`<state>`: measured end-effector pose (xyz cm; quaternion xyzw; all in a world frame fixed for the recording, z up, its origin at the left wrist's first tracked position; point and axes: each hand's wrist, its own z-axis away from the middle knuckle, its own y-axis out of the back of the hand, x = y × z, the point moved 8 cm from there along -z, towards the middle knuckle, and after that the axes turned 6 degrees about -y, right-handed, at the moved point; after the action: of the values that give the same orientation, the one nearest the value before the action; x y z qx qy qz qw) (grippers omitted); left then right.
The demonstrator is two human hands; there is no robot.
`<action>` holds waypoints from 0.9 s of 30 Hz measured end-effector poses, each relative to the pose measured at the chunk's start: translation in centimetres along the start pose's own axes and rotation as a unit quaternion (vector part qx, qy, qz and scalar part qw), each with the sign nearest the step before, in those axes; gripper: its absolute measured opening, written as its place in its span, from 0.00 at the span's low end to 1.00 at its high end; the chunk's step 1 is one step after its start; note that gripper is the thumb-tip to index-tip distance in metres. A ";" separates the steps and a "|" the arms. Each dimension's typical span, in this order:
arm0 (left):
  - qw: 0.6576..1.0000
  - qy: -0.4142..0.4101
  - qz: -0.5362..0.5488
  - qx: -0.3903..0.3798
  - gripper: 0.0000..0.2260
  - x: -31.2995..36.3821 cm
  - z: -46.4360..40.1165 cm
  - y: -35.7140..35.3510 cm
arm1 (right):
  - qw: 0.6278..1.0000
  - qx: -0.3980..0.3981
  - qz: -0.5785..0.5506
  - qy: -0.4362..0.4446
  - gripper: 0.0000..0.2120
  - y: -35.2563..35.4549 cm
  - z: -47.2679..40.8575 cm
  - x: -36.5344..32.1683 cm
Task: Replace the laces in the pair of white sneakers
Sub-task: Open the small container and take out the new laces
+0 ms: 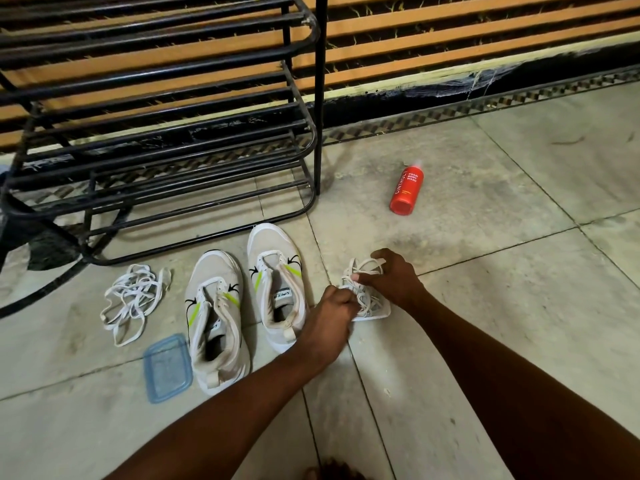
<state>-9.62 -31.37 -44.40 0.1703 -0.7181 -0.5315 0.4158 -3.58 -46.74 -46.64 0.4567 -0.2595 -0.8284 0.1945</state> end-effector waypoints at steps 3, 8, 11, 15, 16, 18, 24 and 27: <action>1.000 -0.012 0.004 0.011 0.16 0.2 0.1 0.1 | 0.999 -0.007 0.041 -0.003 0.35 -0.6 -0.1 -0.3; 0.999 -0.037 0.006 0.007 0.17 1.0 0.2 0.3 | 0.998 0.028 0.053 -0.020 0.25 -0.8 0.6 -1.6; 0.999 -0.035 0.008 0.002 0.18 0.9 0.2 0.1 | 0.998 0.019 0.041 -0.036 0.24 -1.3 0.6 -1.8; 1.000 -0.027 0.010 0.006 0.19 0.6 0.4 0.0 | 0.998 0.029 -0.059 0.010 0.18 -0.7 0.5 -2.4; 1.000 -0.023 0.011 0.008 0.18 0.4 0.5 0.0 | 0.995 0.036 -0.083 0.040 0.14 -0.2 0.8 -2.7; 1.000 -0.016 0.015 0.015 0.17 0.0 0.6 0.0 | 0.988 0.062 -0.104 0.097 0.10 0.9 2.0 -2.8; 0.998 -0.003 0.031 0.054 0.14 0.0 1.1 0.7 | 0.948 0.172 0.011 0.266 0.14 1.7 7.6 -1.4; 0.993 0.031 0.065 0.090 0.19 -0.3 1.3 1.1 | 0.916 0.170 0.182 0.314 0.15 0.1 8.3 -1.5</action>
<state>-10.18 -29.95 -43.69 0.1766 -0.7594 -0.4306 0.4547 -9.93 -43.93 -41.89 0.6643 -0.4006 -0.5359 0.3333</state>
